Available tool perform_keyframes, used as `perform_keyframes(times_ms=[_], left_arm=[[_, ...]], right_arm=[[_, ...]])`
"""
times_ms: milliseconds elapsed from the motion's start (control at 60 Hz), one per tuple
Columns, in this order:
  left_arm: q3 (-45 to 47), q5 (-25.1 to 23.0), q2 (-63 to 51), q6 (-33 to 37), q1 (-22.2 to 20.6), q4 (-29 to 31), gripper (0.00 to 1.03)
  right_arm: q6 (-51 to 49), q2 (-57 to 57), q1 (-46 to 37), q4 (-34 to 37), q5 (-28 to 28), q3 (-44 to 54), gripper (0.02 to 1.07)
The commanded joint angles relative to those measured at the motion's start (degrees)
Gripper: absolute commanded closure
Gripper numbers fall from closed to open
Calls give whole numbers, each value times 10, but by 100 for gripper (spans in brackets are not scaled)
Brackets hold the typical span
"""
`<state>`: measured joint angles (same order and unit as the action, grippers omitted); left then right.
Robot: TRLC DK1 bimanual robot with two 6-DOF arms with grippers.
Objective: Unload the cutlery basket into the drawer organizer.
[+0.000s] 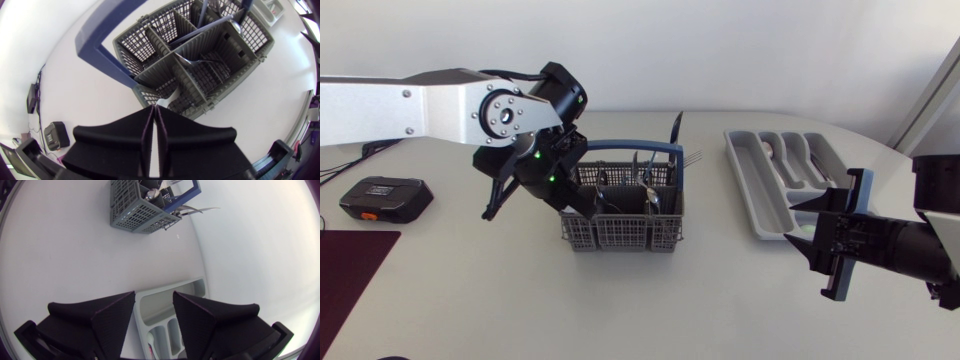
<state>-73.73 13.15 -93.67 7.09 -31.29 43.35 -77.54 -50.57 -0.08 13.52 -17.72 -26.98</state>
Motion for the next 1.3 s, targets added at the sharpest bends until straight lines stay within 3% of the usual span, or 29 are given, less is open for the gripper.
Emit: perform_keyframes(times_ms=[0,400,617,767,950,1283], left_arm=[[-23,-7,45,27,-15,2,100],[-26,4,178,143,-45,3,100],[-22,3,253,120,-52,23,100],[-14,-85,256,49,-47,38,100],[-13,-200,215,-23,-41,31,100],[-28,-253,131,-53,-71,-11,100]], right_arm=[[8,3,5,10,2,19,50],[56,31,55,33,6,25,50],[179,86,123,47,20,11,50],[287,126,219,70,78,-17,50],[395,137,383,73,199,-57,50],[481,42,476,12,234,-97,50]])
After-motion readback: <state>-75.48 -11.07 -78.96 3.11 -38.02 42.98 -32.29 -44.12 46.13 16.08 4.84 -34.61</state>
